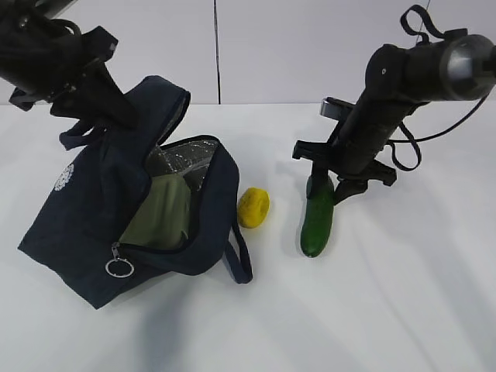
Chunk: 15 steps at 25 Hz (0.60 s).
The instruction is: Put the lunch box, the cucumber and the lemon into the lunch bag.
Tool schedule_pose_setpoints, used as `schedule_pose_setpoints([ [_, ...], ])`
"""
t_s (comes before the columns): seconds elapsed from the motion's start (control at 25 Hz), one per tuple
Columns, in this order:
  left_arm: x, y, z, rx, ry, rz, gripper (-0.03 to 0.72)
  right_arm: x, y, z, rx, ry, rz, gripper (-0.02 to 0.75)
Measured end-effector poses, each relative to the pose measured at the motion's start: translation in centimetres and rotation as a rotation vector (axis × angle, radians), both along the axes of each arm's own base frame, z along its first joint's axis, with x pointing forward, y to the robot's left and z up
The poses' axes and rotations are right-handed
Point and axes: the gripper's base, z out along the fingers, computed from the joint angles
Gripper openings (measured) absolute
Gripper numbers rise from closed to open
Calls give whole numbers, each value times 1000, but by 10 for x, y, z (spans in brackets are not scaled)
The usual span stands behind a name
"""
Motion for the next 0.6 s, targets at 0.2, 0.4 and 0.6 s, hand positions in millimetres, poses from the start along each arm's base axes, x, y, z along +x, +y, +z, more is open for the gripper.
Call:
schedule_pose_setpoints([
  [0.2, 0, 0, 0, -1, 0, 0, -1, 2, 2, 19, -2, 34, 66, 321],
  [0.4, 0, 0, 0, -3, 1, 1, -1, 6, 9, 45, 48, 35, 130, 321],
  [0.6, 0, 0, 0, -3, 1, 1, -1, 4, 22, 62, 193, 54, 193, 321],
])
